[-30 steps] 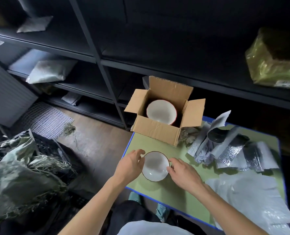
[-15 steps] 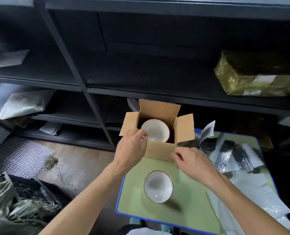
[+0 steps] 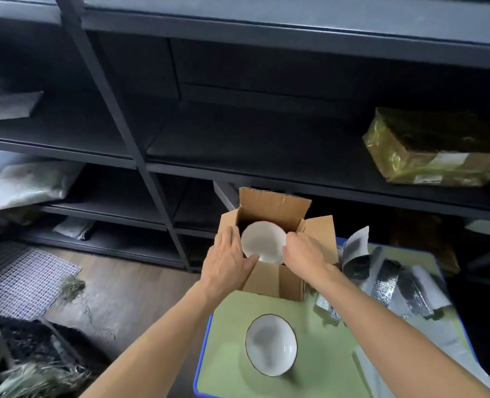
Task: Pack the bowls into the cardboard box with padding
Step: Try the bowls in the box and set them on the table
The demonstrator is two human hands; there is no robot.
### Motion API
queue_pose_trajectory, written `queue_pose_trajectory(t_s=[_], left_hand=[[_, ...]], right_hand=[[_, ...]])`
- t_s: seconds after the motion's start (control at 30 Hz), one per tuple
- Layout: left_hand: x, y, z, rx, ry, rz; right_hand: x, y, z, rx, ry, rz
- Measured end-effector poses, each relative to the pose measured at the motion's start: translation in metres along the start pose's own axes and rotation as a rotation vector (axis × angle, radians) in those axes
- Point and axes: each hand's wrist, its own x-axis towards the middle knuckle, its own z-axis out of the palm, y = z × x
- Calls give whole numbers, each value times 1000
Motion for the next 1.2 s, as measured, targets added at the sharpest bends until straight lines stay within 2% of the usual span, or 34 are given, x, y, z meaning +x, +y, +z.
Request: queue_pose_trajectory(t_s=[0.13, 0.23, 0.57, 0.73, 0.87, 0.97, 1.03, 1.13, 1.2], left_hand=[[0, -2, 2, 68, -49, -15], [1, -4, 6, 13, -59, -22], [2, -7, 9, -43, -50, -21], [1, -7, 5, -42, -41, -34], [0, -12, -5, -34, 27, -37], [3, -16, -12, -105, 69, -55], [1, -14, -22, -132, 47, -7], [-7, 0, -44, -398, -20, -37], [-15, 7, -54, -425, -42, -32]], right_hand=[[18, -17, 0, -130, -108, 112], [22, -22, 11, -165, -92, 151], [19, -29, 9, 83, 25, 262], [13, -28, -2, 161, 87, 240], [-2, -16, -24, 235, 147, 264], [-12, -6, -31, 325, 198, 229], [-21, -3, -32, 402, 207, 191], [-37, 1, -30, 482, 220, 156], [-51, 3, -32, 519, 207, 151]])
